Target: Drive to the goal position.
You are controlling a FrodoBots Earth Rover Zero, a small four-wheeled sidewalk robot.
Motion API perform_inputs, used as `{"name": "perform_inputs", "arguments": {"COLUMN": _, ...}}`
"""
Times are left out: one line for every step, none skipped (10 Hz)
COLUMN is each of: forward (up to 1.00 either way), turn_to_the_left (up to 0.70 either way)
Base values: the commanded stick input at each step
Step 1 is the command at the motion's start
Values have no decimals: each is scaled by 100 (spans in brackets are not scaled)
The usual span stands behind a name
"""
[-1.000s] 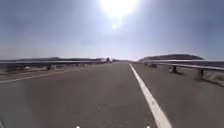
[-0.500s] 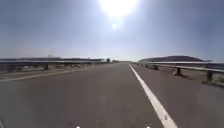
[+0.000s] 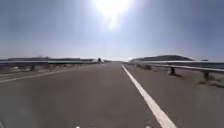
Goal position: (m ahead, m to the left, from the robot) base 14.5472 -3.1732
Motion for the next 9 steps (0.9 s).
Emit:
{"name": "perform_inputs", "arguments": {"forward": 70, "turn_to_the_left": 0}}
{"name": "perform_inputs", "arguments": {"forward": 70, "turn_to_the_left": 0}}
{"name": "perform_inputs", "arguments": {"forward": 70, "turn_to_the_left": 0}}
{"name": "perform_inputs", "arguments": {"forward": 70, "turn_to_the_left": 0}}
{"name": "perform_inputs", "arguments": {"forward": 70, "turn_to_the_left": 0}}
{"name": "perform_inputs", "arguments": {"forward": 70, "turn_to_the_left": 0}}
{"name": "perform_inputs", "arguments": {"forward": 70, "turn_to_the_left": 0}}
{"name": "perform_inputs", "arguments": {"forward": 70, "turn_to_the_left": 0}}
{"name": "perform_inputs", "arguments": {"forward": 70, "turn_to_the_left": 0}}
